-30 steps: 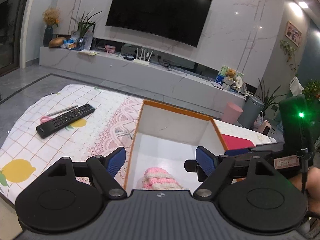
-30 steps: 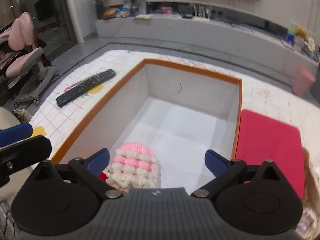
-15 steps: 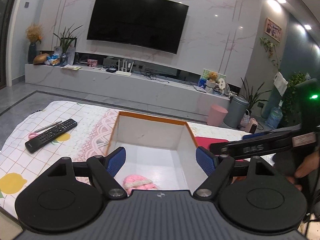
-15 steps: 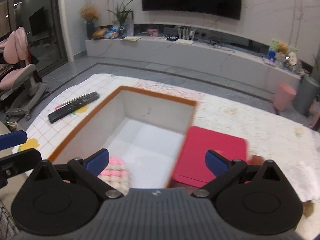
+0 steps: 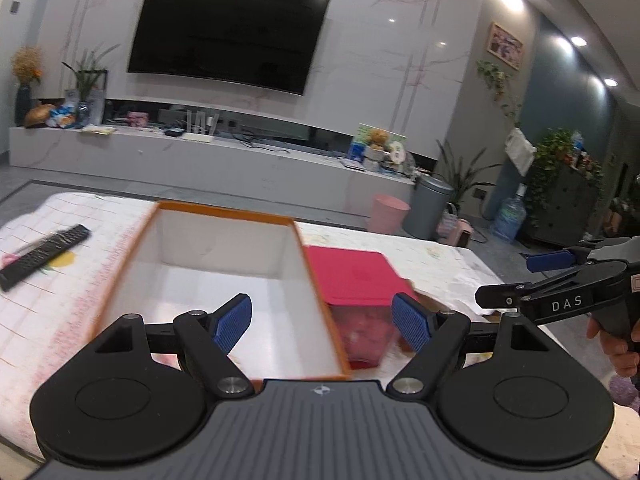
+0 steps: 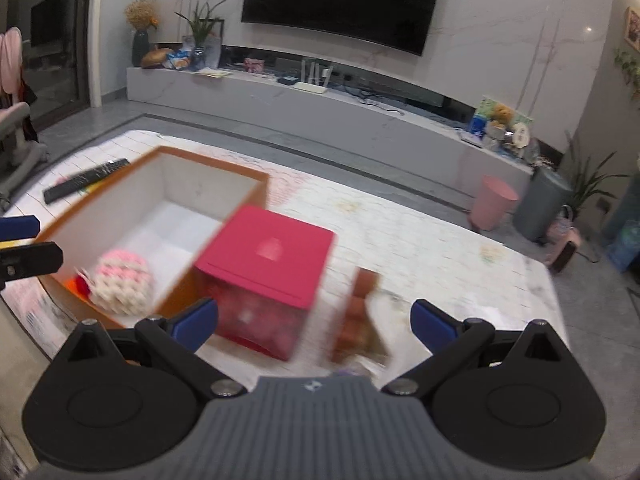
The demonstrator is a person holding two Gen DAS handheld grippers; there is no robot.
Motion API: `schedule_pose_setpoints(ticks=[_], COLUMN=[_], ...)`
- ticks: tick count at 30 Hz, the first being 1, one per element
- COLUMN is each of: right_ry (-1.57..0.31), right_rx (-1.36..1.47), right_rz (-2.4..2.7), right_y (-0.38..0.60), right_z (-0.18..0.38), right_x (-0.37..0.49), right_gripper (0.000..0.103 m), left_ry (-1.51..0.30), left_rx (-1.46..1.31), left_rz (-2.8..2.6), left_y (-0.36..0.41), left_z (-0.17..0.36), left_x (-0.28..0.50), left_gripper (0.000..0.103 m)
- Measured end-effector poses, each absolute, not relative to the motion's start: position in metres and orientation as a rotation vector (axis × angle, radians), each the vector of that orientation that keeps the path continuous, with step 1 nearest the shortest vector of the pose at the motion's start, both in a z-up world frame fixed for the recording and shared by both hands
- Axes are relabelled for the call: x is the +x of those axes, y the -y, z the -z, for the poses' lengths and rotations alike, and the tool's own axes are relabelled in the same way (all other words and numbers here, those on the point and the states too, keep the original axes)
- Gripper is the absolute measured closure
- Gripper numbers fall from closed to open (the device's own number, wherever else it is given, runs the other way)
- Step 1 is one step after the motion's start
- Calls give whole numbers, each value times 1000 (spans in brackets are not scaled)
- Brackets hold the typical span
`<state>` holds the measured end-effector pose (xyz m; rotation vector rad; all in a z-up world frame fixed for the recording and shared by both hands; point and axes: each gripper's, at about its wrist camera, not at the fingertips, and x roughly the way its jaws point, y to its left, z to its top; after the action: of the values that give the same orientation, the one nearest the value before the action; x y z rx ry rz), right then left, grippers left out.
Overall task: Organize soft objects
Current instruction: 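Move both grippers back toward the pile of items beside the red box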
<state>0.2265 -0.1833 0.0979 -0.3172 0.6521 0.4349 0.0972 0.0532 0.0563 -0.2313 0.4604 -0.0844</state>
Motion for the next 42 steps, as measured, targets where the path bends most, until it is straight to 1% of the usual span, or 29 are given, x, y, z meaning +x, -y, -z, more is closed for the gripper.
schedule_pose_setpoints(ticks=[8, 17, 23, 26, 30, 33, 34, 35, 39, 42], right_ry=[-662, -702, -794, -804, -694, -642, -640, -639, -613, -598], right_rx=[-249, -169, -129, -191, -322, -392, -391, -382, -382, -365], right_rz=[-364, -252, -196, -186, -256, -214, -205, -202, -211, -225], right_y=[242, 297, 324, 323, 305, 293, 290, 291, 290, 287], right_z=[-70, -31, 7, 26, 31, 33, 34, 36, 41, 42], right_x=[223, 235, 255, 258, 252, 256, 258, 261, 263, 262], right_gripper=[3, 3, 3, 3, 3, 7, 12, 14, 17, 23], left_ry=[-429, -536, -565, -575, -596, -598, -597, -597, -603, -606], left_rx=[-147, -127, -71, -43, -50, -44, -41, -39, -42, -41], left_rz=[138, 181, 188, 192, 192, 195, 194, 194, 191, 192], left_y=[-9, 20, 25, 23, 21, 20, 20, 19, 19, 19], left_z=[-31, 14, 37, 43, 46, 48, 48, 48, 48, 47], left_x=[94, 105, 105, 103, 105, 106, 106, 106, 106, 105], left_gripper=[9, 9, 9, 9, 9, 9, 9, 9, 9, 9])
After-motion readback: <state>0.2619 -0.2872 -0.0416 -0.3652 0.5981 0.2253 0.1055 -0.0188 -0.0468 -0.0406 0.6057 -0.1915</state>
